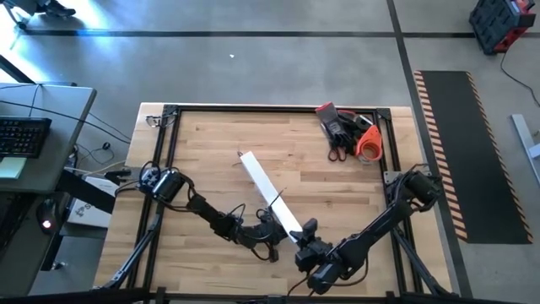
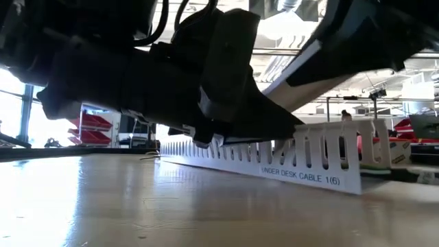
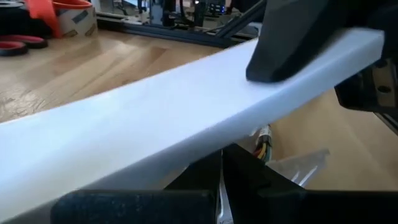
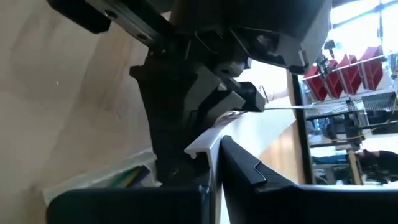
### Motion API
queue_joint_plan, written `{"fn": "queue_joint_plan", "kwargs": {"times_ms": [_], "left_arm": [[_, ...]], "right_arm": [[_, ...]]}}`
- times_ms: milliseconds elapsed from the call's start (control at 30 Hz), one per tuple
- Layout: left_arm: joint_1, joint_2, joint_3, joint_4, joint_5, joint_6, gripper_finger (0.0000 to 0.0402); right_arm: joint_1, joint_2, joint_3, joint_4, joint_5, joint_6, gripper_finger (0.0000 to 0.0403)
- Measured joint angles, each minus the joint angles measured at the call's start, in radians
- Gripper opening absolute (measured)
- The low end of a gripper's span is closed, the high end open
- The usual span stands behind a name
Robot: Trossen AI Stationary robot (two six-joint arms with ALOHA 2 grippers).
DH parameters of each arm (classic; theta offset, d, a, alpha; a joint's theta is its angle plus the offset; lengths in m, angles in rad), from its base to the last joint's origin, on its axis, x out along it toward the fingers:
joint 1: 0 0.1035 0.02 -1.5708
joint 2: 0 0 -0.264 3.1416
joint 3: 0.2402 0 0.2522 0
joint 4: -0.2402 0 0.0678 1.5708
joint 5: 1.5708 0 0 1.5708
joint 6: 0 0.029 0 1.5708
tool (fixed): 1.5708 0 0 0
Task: Ziptie cables
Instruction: Close the white cable duct
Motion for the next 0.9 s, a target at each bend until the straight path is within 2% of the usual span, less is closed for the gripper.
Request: {"fn": "queue_joint_plan", "kwargs": {"times_ms": [167,333,500,700,900], "left_arm": [[-0.013,0.002,-0.002,0.015,-0.009,0.018,0.0],[-0.044,-0.03,-0.004,0.005,0.001,0.076,0.0],[-0.097,-0.102,-0.008,-0.046,-0.02,0.147,0.0],[-0.162,-0.226,-0.008,-0.224,-0.108,0.18,0.0],[-0.214,-0.349,-0.003,-0.401,-0.149,0.241,0.0004]], "right_arm": [[-0.023,0.0,0.059,-0.116,-0.043,0.0,0.0],[-0.051,-0.004,0.052,-0.124,-0.14,0.038,0.0],[-0.045,-0.002,0.05,-0.137,-0.138,0.074,0.0001],[-0.035,-0.003,0.051,-0.123,-0.123,0.074,0.0001],[-0.041,0.002,0.044,-0.149,-0.124,0.081,0.0]]}}
